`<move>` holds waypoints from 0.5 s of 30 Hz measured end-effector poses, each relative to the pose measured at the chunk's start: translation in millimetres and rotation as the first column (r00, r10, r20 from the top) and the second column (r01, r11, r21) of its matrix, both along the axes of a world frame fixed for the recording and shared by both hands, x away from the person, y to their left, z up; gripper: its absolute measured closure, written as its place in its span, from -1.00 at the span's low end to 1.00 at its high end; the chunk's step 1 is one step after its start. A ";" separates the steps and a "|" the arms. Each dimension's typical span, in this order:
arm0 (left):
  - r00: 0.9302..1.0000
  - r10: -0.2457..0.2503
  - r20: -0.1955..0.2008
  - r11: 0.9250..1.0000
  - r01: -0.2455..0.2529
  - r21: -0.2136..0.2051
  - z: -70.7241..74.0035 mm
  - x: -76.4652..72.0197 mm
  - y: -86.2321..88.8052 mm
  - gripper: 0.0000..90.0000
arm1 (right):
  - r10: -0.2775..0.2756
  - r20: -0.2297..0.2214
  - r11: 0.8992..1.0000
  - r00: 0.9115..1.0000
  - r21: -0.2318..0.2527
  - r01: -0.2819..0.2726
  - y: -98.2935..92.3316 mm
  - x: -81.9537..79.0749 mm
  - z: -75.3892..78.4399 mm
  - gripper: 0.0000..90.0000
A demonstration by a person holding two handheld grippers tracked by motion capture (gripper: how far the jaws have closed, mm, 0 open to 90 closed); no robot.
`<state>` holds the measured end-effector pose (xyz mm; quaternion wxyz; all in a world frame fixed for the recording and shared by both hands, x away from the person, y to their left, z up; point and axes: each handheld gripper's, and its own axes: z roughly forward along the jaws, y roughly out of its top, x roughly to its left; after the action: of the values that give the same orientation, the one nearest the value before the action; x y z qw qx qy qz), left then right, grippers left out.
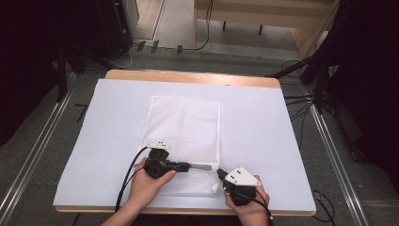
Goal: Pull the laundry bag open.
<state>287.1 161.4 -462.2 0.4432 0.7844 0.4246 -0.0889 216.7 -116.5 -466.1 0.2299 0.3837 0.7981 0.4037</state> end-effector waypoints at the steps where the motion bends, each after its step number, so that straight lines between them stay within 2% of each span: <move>1: 1.000 0.001 0.005 1.000 -0.001 0.001 0.7 0.1 3.5 0.95 | -0.003 0.002 1.000 1.000 0.000 0.003 -0.8 0.3 0.1 1.00; 6: 1.000 0.000 0.015 1.000 0.000 -0.012 3.6 -1.8 11.2 0.94 | -0.003 0.002 1.000 1.000 0.007 0.003 -2.7 0.9 0.6 1.00; 11: 0.999 0.008 0.037 1.000 -0.009 0.004 8.6 -6.9 16.5 0.94 | -0.007 0.007 1.000 1.000 -0.004 0.007 -1.0 0.0 0.9 1.00; 15: 0.999 0.027 0.031 1.000 -0.026 -0.017 9.8 -7.8 29.6 0.94 | -0.011 0.001 1.000 1.000 0.012 0.011 -4.7 1.1 1.0 1.00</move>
<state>279.3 191.0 -452.4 0.4576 0.7762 0.4272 -0.0742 217.8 -121.1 -465.2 0.2302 0.3895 0.7934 0.4072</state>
